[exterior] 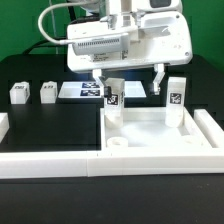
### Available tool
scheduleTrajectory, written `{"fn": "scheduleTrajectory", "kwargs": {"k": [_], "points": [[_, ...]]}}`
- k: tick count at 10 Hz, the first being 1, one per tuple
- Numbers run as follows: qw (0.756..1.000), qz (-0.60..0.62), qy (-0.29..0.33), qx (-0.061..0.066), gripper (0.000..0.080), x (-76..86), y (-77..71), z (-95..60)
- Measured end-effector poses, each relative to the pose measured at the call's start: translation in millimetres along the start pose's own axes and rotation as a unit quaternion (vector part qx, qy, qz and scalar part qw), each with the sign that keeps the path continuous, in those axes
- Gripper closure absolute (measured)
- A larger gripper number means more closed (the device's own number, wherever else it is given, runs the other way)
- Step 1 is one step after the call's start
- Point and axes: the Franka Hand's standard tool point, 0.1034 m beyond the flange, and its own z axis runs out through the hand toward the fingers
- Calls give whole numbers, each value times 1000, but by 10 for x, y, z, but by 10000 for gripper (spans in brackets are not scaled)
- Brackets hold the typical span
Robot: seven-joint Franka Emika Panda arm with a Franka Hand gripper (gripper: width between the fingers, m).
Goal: Assemble square table
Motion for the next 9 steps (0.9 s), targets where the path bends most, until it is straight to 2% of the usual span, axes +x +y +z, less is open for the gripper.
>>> {"fn": "scheduleTrajectory", "kwargs": {"k": [1, 2, 3, 5, 6, 7, 9], "points": [[1000, 20, 1, 3, 151, 22, -96, -46], [999, 39, -2, 0, 151, 1, -186, -126], [995, 96, -7, -1, 151, -17, -341, -230], [980, 199, -6, 12, 151, 74, -710, -341], [968, 248, 1, 19, 151, 201, -895, -339], [959, 281, 6, 26, 151, 274, -961, -325], [942, 334, 1, 26, 151, 236, -947, -316]]}}
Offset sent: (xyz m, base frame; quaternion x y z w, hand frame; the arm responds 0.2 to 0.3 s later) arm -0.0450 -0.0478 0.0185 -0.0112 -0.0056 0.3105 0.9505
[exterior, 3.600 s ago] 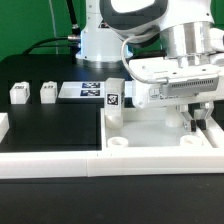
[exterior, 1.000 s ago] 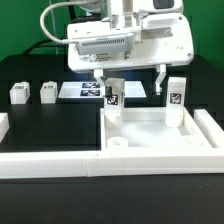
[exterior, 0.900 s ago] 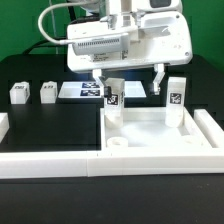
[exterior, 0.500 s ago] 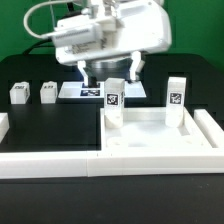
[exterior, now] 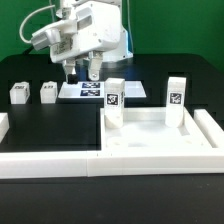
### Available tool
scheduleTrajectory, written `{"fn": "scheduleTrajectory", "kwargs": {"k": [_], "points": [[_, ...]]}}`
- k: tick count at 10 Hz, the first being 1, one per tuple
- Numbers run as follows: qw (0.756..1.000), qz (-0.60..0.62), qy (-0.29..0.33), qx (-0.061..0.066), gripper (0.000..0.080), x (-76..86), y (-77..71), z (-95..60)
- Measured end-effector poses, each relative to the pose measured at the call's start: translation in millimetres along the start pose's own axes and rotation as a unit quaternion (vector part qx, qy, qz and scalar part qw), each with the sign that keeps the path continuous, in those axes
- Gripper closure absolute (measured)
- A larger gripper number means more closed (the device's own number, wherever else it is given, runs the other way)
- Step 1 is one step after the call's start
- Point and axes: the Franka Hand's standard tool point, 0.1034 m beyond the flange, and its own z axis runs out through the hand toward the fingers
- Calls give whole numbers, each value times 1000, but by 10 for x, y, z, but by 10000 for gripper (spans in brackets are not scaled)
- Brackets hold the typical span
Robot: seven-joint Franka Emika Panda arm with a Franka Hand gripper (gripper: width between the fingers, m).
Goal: Assemble square table
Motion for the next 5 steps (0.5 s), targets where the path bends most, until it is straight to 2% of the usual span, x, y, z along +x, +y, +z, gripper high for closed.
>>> {"fn": "scheduleTrajectory", "kwargs": {"k": [3, 4, 5], "points": [[997, 79, -6, -3, 151, -72, 6, -3], [990, 139, -7, -20, 151, -135, -66, -45], [982, 188, -10, -7, 151, -181, -312, -52]]}}
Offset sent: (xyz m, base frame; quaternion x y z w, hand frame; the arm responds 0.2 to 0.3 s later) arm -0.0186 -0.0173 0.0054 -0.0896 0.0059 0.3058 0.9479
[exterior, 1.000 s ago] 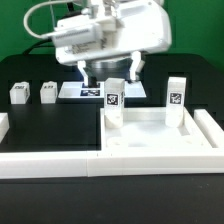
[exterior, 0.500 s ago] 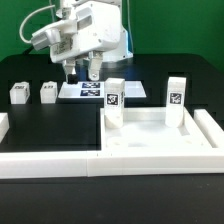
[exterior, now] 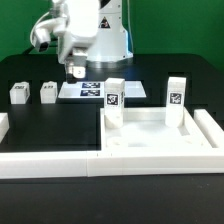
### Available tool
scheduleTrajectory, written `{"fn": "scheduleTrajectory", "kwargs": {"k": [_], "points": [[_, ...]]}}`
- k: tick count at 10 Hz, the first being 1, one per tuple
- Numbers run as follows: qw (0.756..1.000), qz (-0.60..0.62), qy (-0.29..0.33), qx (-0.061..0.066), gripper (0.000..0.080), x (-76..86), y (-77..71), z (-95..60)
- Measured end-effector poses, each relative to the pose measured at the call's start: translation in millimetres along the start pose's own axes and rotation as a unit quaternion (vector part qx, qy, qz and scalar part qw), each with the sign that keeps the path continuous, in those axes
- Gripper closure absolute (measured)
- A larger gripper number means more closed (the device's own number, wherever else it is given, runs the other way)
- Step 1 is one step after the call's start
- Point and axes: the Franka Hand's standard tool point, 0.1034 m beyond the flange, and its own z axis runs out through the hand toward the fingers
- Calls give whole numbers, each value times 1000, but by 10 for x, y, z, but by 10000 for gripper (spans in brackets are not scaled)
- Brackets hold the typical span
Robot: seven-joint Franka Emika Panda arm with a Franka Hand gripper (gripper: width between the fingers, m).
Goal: Assemble square table
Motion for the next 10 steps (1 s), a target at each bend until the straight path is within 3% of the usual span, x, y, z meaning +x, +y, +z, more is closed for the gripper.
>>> {"fn": "scheduleTrajectory", "kwargs": {"k": [1, 2, 3, 4, 7, 8, 10], "points": [[998, 59, -10, 9, 151, -133, -137, 3], [989, 144, -28, 27, 151, -277, -257, 14], [976, 201, -53, 69, 151, -387, -354, 8], [975, 208, -50, 58, 151, -359, -286, -10], [949, 305, -60, 54, 151, -407, -304, 13], [919, 384, -72, 57, 151, -488, -366, 20], [858, 496, -102, 88, 151, -608, -515, 13]]}}
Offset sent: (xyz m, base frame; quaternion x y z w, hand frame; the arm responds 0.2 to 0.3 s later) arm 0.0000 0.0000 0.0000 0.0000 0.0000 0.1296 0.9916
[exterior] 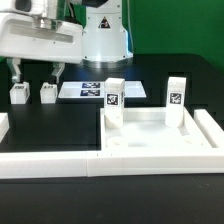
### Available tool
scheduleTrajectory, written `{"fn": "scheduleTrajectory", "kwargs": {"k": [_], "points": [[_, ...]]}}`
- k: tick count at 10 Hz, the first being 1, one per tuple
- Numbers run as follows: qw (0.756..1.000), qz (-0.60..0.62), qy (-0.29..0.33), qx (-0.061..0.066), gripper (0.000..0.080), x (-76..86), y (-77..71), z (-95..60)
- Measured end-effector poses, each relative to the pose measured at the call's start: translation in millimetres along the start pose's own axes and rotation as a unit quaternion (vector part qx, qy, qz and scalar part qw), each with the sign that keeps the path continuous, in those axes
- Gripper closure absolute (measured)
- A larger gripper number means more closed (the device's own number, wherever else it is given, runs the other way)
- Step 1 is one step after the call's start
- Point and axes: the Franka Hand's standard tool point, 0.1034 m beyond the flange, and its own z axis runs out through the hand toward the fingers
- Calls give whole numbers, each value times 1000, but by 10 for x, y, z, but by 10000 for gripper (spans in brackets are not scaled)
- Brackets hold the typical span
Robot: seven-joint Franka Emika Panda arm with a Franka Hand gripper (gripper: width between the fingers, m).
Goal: Assemble square table
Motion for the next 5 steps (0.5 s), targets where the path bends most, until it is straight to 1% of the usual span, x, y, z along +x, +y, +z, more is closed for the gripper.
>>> {"fn": "scheduleTrajectory", "kwargs": {"k": [1, 2, 3, 5], "points": [[996, 76, -25, 25, 151, -49, -19, 5], [991, 122, -41, 43, 151, -37, -19, -7], [992, 113, -34, 37, 151, -13, 1, -3], [992, 109, -44, 46, 151, 4, -44, 6]]}}
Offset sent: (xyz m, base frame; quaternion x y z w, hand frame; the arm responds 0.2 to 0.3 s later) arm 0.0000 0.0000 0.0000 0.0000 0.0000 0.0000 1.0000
